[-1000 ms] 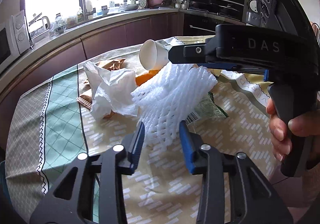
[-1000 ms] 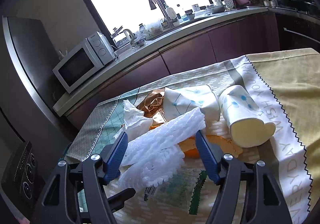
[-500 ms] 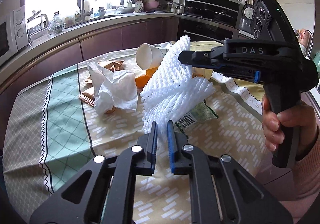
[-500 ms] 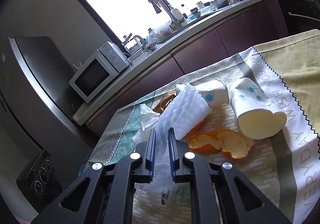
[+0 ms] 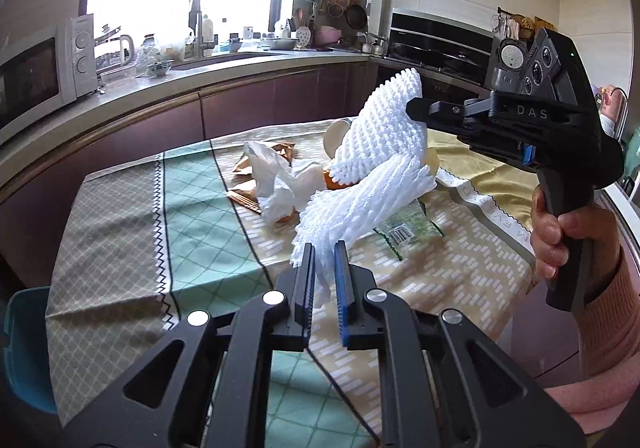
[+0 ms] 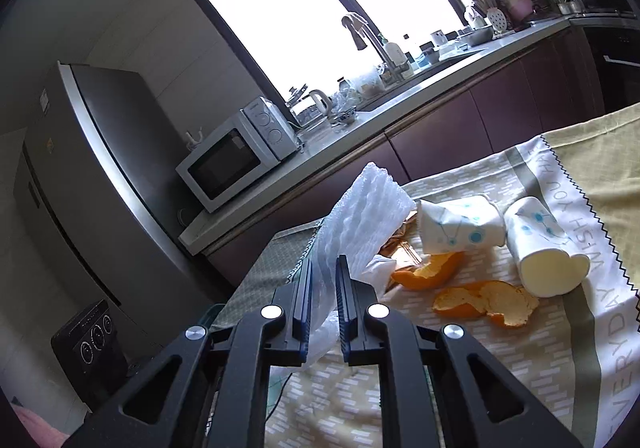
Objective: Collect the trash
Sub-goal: 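Drop the foam netting from the left tool into the bin while the right drops its netting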
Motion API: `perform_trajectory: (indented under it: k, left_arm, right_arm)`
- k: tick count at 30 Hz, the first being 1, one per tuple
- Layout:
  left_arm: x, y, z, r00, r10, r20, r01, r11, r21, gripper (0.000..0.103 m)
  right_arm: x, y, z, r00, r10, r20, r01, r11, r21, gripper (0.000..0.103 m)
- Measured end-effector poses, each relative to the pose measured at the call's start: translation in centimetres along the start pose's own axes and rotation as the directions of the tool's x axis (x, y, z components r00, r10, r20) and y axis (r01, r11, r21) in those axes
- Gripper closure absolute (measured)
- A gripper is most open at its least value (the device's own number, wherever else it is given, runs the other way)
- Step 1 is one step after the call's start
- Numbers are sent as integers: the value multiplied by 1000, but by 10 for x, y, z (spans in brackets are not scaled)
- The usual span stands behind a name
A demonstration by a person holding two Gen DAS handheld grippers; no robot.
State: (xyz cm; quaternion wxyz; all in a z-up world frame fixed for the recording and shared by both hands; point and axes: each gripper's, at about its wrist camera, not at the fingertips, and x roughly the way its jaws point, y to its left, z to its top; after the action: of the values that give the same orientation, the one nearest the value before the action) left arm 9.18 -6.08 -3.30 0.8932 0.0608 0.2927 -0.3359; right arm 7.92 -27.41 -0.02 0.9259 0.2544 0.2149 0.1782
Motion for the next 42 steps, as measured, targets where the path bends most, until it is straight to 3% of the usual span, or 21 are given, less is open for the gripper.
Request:
perform_trajectory:
  k: [8, 14, 18, 26, 32, 42]
  left_arm:
    - [-55, 49, -11, 993, 112, 40, -109, 992, -58, 93]
    - [-96, 93, -22, 973, 223, 65, -213, 968, -130, 93]
    - [-122, 130, -31, 948, 313, 66, -296, 936, -192, 93]
    - [-150, 209, -58, 878, 479, -2, -460, 841, -285, 93]
    - [-146, 261, -86, 843, 529, -98, -530, 783, -326, 93]
    - [-117, 312, -117, 812, 542, -216, -582, 729, -360, 92]
  right_arm:
    - [28, 49, -4, 994, 99, -39, -101, 993, -67, 93]
    - [67, 91, -13, 977, 183, -109, -194, 975, -107, 93]
    - [101, 122, -20, 955, 243, -171, -266, 956, -127, 93]
    - [181, 178, -41, 894, 334, -297, -383, 915, -123, 93]
    - [239, 211, -62, 857, 342, -385, -416, 901, -124, 93]
    - [318, 241, -98, 806, 261, -532, -388, 911, -141, 93]
